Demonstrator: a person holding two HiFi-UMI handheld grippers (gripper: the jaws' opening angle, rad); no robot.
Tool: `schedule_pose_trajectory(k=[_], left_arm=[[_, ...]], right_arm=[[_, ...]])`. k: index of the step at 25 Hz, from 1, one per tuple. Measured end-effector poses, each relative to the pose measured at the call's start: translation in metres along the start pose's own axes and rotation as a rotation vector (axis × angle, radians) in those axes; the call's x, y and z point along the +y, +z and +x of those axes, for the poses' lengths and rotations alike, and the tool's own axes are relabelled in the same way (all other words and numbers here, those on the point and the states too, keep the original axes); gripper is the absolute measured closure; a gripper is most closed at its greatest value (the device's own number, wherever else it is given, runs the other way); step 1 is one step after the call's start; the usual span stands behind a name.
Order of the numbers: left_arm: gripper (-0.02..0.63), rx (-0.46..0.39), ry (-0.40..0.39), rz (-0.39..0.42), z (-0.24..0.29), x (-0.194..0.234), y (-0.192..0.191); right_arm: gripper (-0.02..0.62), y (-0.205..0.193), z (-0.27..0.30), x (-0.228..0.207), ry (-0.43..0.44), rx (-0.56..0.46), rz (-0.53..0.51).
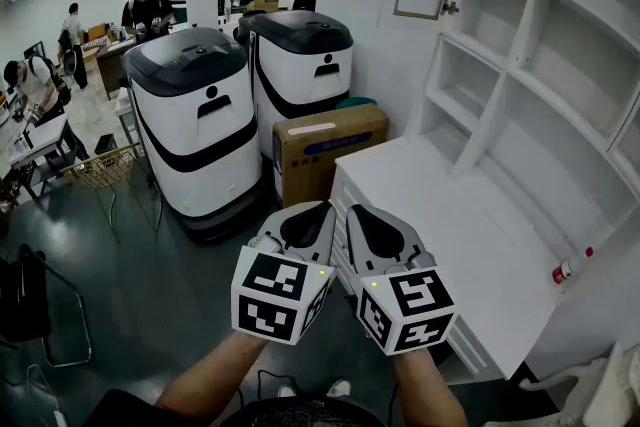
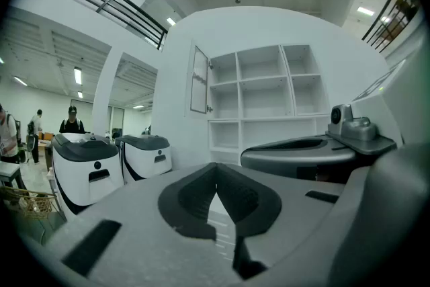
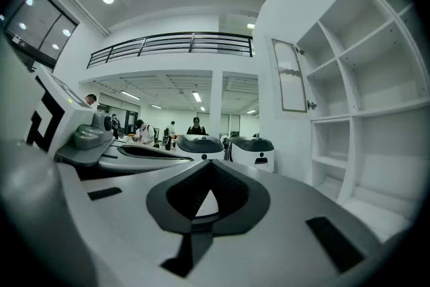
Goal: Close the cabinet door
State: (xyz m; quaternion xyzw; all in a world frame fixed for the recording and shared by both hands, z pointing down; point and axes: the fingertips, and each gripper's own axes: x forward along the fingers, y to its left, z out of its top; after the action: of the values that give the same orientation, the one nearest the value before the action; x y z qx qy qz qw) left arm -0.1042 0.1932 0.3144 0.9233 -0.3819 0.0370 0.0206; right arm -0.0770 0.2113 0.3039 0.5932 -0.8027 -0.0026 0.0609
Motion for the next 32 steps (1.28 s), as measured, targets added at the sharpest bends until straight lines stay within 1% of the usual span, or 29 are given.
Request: schedule_pose_trajectory(k=[9, 15, 24, 28, 32], left_arm=[[0.594, 0.009, -0.009, 0.0, -0.001, 0.013, -0.004], [0.592, 0.012, -0.02, 0.005, 0.0, 0.02, -0.004], [0.594, 0.019, -0.004, 0.019, 0.014, 0.036, -0.006], [0.594, 0.029, 0.016, 0.035, 0.028, 0.05, -0.009], [0.594, 0.039, 0.038, 0.033, 0.048, 0.067, -0.011]], right_arm=[[0.575, -0.005, 0.01, 0.003, -0.04, 0.001, 0.035], [0.575, -0.003, 0.017, 0.005, -0.046, 0.003, 0.033], [0.575, -0.007, 0.042, 0.0, -0.029, 0.004, 0.045], [0.575, -0.009, 0.063, -0.008, -0.011, 0.001, 0.053], [0.574, -0.009, 0.086, -0.019, 0.012, 0.0, 0.06]])
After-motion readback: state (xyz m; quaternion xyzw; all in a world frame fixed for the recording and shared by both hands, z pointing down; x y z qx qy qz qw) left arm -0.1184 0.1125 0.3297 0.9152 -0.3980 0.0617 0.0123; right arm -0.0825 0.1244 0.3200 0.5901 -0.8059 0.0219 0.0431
